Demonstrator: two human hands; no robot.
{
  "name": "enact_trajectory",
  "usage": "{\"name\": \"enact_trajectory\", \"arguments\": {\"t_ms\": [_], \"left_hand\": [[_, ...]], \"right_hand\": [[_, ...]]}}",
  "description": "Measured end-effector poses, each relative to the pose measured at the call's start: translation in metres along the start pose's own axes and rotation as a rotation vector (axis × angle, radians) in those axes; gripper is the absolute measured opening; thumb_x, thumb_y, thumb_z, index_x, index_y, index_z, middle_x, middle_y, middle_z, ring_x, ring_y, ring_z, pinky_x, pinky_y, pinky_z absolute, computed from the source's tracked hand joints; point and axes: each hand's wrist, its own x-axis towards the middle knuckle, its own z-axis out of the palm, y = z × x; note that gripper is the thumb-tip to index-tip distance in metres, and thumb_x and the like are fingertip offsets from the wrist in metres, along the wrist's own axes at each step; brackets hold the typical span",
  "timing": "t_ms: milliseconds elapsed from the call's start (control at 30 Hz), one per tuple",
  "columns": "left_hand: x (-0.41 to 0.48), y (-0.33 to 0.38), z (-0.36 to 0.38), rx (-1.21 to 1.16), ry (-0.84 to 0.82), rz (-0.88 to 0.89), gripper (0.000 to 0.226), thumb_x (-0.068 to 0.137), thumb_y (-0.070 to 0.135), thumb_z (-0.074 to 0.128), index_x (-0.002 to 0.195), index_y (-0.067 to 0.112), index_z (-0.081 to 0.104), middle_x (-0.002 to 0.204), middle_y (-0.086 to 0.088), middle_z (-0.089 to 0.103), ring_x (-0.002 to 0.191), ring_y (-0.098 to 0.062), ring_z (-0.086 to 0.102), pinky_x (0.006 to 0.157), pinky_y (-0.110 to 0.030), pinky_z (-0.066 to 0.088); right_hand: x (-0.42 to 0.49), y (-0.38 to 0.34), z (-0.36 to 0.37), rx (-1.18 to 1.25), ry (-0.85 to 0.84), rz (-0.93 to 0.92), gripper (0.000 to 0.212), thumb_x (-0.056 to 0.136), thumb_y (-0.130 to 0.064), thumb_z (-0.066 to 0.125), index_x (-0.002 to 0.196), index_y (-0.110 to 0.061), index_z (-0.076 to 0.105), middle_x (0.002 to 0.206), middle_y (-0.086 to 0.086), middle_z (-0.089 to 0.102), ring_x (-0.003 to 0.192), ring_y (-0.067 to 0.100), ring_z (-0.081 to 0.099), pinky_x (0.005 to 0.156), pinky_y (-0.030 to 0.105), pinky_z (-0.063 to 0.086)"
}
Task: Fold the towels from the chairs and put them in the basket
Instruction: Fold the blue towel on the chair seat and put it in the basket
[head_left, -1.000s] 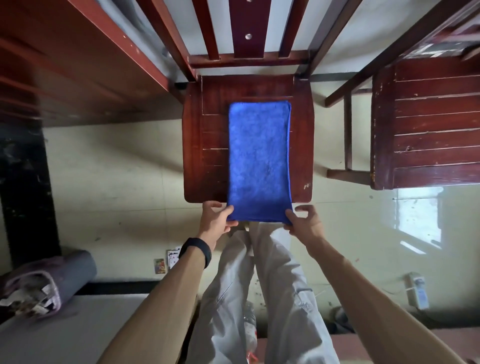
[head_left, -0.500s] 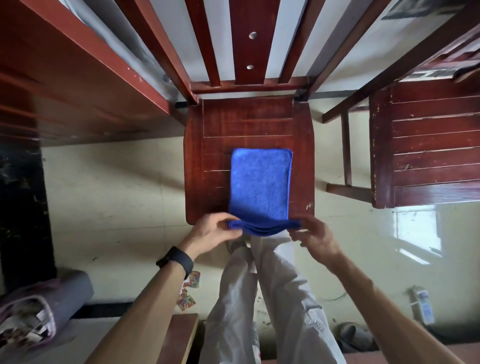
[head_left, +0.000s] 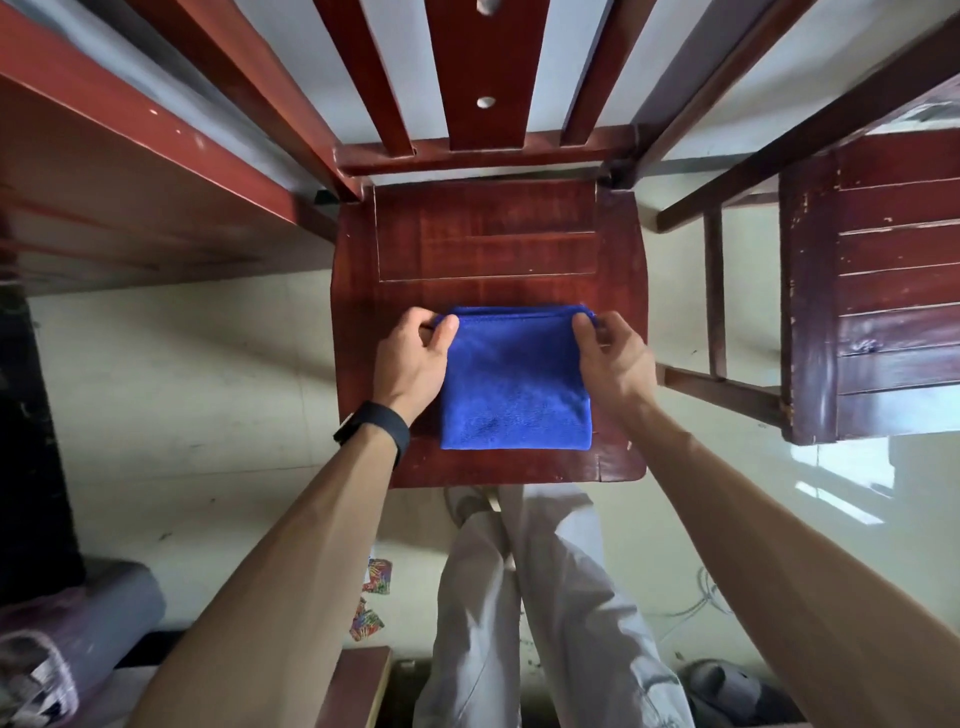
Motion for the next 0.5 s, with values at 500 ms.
{"name": "enact_trajectory", "arguments": {"t_ms": [500], "left_hand": [[0.019, 0.006, 0.016, 0.304, 0.049, -0.02, 0.04, 0.096, 0.059, 0.041, 0.099, 0.023, 0.059, 0.09, -0.011, 0.07, 0.088, -0.038, 0.065, 0.068, -0.037, 0.048]], "right_hand": [[0.016, 0.003, 0.01, -0.237, 0.093, 0.033, 0.044, 0.101, -0.056, 0.034, 0.088, -0.017, 0.051, 0.074, 0.003, 0.055, 0.075, 0.033, 0.049, 0.066, 0.035, 0.035]]}}
